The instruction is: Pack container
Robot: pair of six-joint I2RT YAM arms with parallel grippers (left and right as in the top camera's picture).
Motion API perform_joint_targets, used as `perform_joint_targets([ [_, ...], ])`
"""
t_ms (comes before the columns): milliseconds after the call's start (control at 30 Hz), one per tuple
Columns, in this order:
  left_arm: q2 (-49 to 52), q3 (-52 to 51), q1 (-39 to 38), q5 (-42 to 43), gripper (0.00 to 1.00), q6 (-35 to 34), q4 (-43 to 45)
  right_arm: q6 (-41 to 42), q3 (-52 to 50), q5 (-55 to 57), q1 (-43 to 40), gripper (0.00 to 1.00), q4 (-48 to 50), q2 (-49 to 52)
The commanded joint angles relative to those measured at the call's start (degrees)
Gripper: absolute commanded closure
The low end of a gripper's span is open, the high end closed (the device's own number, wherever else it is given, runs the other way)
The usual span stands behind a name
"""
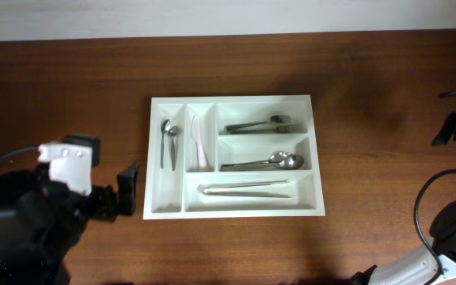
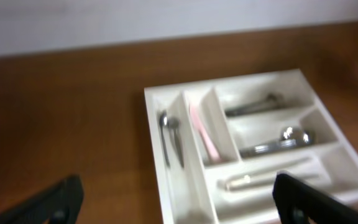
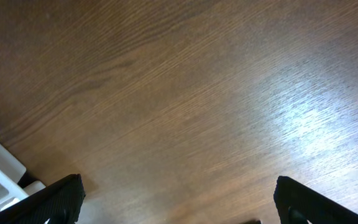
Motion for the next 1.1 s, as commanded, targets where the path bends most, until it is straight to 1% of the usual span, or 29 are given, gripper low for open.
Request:
perform_joint_targets([
  [0, -0.2, -5.9, 0.0, 4.5, 0.01, 4.7, 5.7, 0.6, -0.2, -0.3, -0.3, 0.01, 0.1, -0.9],
  [67, -0.2, -9.7, 0.0, 6.1, 0.01, 7.2, 11.4, 0.6, -0.2, -0.3, -0.3, 0.01, 0.1, -0.9],
  [233, -2.7, -17.9, 0.0, 6.1, 0.01, 7.4, 21.1, 0.6, -0.2, -0.3, -0.3, 0.01, 0.1, -0.9],
  [433, -12.3, -27.7, 0.0, 5.5, 0.01, 7.4, 26.9, 0.6, -0.2, -0.3, -0.3, 0.01, 0.1, -0.9],
  [700, -26.4, -40.5, 0.0, 0.9, 0.01, 7.4, 35.1, 0.6, -0.2, -0.3, -0.3, 0.01, 0.1, -0.9],
  [933, -35.8, -54.4, 0.0, 0.9, 0.01, 7.3, 49.2, 0.6, -0.2, -0.3, -0.3, 0.01, 0.1, -0.9],
  [1067, -37.2, -61.1, 0.0, 2.0, 0.01, 7.3, 58.4, 0.6, -0.2, -0.3, -0.3, 0.01, 0.1, -0.9],
])
